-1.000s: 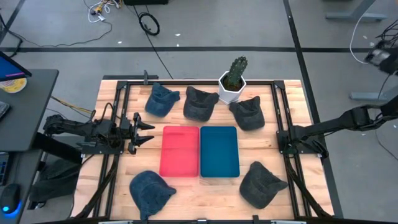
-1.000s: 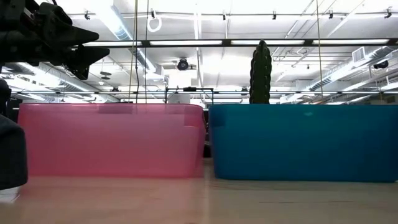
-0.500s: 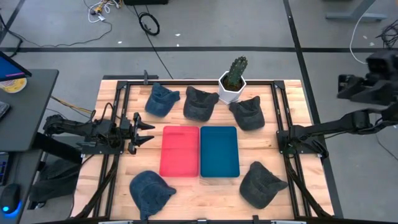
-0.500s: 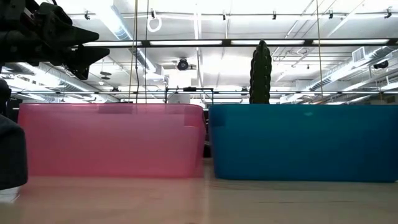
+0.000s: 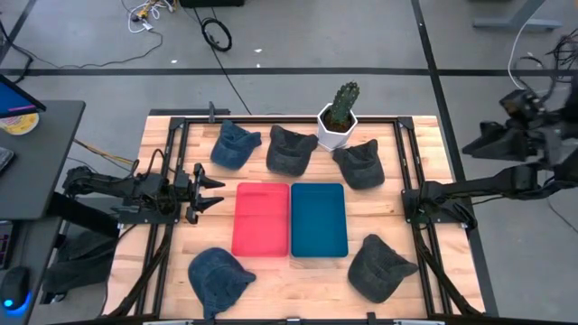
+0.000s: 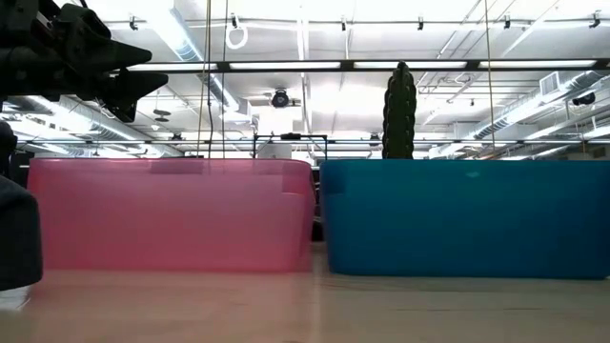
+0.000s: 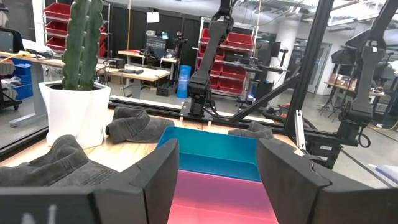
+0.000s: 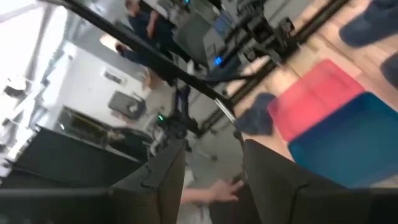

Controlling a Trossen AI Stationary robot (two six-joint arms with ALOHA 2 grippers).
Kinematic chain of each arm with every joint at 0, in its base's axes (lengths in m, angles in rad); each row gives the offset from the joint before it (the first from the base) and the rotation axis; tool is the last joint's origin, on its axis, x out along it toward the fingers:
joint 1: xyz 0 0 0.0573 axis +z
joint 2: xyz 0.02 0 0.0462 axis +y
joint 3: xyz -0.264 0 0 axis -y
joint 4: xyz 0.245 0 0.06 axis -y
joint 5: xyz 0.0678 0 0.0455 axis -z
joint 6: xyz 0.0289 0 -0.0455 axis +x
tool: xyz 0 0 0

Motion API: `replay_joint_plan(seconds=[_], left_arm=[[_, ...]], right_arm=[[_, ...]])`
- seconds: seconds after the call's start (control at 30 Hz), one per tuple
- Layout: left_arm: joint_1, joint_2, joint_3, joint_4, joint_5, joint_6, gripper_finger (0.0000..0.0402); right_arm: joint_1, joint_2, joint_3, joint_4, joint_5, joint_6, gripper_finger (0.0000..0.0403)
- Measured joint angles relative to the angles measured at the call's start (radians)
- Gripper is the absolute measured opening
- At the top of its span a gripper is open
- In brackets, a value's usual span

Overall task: Pick & Place hat
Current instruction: Put the bottom black cap into the blue bin

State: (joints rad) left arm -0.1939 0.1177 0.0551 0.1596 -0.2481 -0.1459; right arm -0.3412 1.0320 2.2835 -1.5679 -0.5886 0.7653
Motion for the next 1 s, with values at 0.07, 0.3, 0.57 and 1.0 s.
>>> replay_joint_plan(seconds=[0.07,0.3,0.57,1.0], left_arm=[[0.0,0.0,0.0,0.0,0.0,0.0,0.022],[0.0,0.0,0.0,0.0,0.0,0.0,0.022],[0.0,0.0,0.0,0.0,0.0,0.0,0.022],[0.0,0.0,0.0,0.0,0.0,0.0,0.022]], right_arm=[[0.0,0.005,-0.041,-0.001,-0.01,-0.032,0.0168],[0.021,0.01,-0.278,-0.004,-0.078,-0.097,0.0168],[0.164,0.008,-0.455,0.007,0.06,-0.034,0.0168],[0.665,0.027,-0.795,0.509,0.178,0.274,0.0168]])
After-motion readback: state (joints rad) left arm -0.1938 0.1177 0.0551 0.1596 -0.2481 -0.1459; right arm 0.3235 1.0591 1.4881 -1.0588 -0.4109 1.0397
